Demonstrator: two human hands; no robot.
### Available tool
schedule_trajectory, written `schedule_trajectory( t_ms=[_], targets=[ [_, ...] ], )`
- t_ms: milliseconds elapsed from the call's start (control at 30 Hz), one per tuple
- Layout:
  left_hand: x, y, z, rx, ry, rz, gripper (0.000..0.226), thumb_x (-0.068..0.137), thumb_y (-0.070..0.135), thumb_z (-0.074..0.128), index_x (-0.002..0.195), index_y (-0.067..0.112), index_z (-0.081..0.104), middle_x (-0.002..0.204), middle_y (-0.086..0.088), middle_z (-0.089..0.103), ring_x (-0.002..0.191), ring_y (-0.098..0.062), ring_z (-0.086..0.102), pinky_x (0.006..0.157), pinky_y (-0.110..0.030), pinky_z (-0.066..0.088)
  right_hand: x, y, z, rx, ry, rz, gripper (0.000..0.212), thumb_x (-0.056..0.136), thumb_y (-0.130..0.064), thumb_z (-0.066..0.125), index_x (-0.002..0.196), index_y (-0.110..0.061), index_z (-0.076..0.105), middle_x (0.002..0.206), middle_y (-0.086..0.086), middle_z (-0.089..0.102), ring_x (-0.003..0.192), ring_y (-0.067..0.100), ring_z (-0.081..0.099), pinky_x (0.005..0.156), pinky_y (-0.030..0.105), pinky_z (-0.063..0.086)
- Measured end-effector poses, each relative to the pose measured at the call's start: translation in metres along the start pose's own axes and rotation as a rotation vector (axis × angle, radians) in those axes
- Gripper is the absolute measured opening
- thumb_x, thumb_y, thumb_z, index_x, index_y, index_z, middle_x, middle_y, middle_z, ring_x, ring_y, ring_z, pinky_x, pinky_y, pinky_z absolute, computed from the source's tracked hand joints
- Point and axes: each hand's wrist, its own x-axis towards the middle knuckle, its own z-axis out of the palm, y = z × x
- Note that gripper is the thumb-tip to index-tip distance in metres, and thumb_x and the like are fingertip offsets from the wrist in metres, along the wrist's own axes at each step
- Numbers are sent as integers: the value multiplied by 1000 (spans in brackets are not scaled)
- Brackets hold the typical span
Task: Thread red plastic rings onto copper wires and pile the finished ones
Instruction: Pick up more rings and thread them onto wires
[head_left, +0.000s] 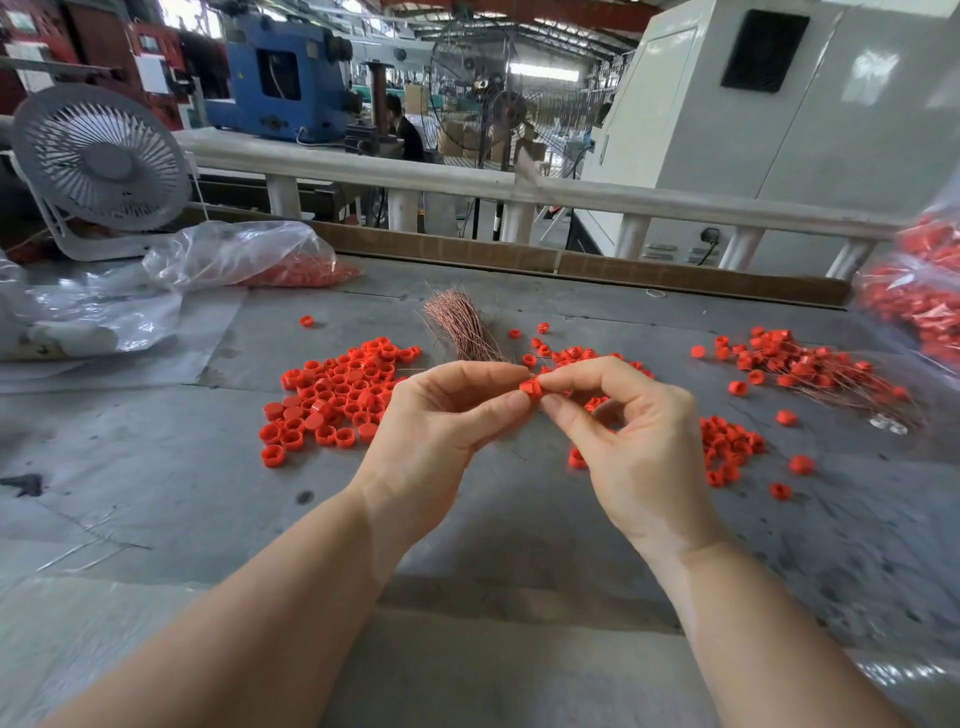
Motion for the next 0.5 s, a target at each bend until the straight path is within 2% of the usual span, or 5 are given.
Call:
schedule_trajectory(
  t_ms=[333, 500],
  targets=[
    [-1, -1, 2, 23, 59, -1, 20, 56, 6, 70, 75, 5, 72, 75, -12, 72, 69, -16, 68, 67, -21, 56, -1, -1, 2, -15, -56, -15, 21, 81, 1, 68, 81, -20, 68, 75, -11, 64, 61, -2, 56, 55, 8, 39],
    [0, -2, 2, -63, 80, -64, 28, 59, 4, 68, 84, -6, 67, 81, -19, 71, 75, -23, 70, 69, -25, 58, -3, -2, 4, -82, -85, -49, 19, 77, -1, 71, 89, -15, 69, 84, -2, 66, 73, 6, 57, 63, 7, 38]
  ],
)
